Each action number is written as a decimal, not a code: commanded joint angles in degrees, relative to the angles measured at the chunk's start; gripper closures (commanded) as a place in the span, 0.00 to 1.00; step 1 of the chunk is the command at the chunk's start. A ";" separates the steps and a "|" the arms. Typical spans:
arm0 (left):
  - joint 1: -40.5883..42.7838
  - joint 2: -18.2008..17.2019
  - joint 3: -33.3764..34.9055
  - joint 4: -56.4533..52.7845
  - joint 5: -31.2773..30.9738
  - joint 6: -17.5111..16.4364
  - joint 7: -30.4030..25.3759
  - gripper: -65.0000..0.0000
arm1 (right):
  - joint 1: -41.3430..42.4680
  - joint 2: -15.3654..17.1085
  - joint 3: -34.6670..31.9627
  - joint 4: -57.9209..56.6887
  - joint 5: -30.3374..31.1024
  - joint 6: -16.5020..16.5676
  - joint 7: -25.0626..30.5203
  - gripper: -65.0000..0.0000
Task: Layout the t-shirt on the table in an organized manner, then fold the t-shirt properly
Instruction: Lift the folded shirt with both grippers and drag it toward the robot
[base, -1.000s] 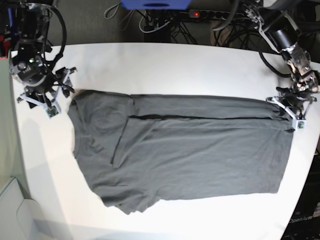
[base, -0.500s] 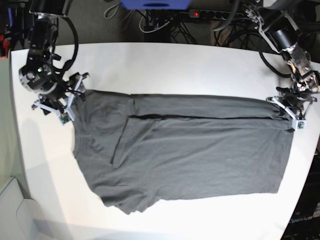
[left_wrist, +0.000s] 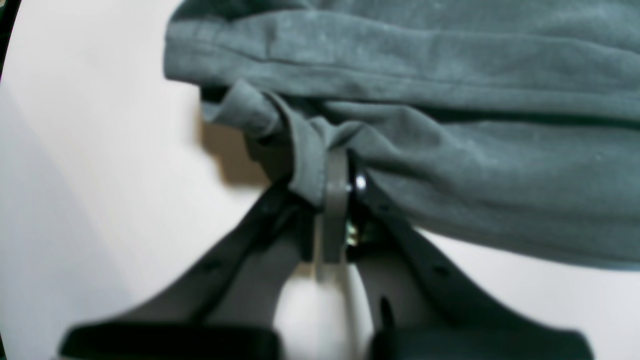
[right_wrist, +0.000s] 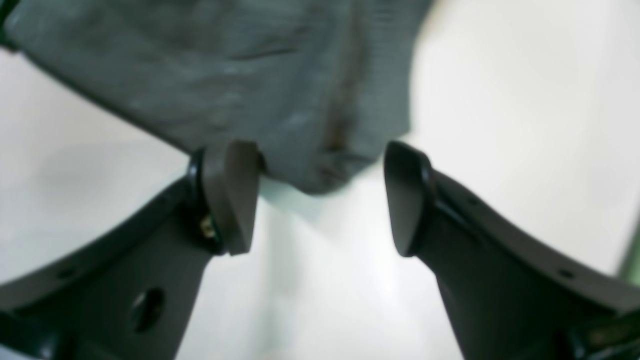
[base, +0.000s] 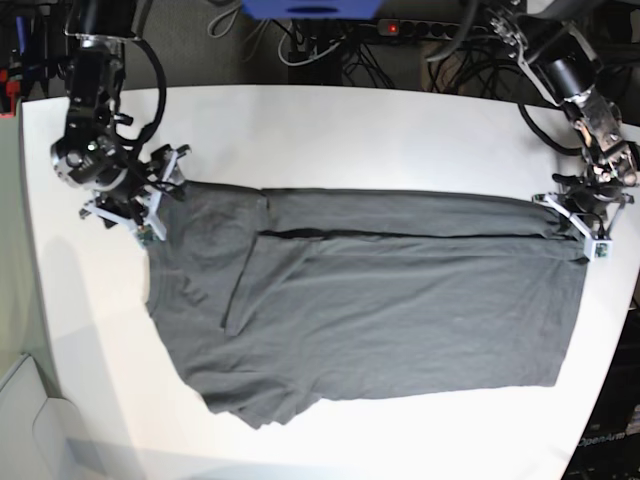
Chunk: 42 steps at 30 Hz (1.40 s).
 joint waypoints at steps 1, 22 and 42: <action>-0.78 -0.91 0.02 1.19 -0.15 0.26 -0.83 0.99 | 0.62 0.38 -0.15 0.67 0.62 -0.23 1.08 0.46; 2.38 -2.06 -0.24 10.42 -0.76 -0.35 4.79 0.99 | -4.30 8.56 -3.93 9.55 0.45 -0.23 4.95 1.00; 5.37 -1.79 -0.33 26.16 -0.76 -0.35 17.10 0.99 | -3.77 8.56 8.91 17.90 0.45 -0.23 4.95 1.00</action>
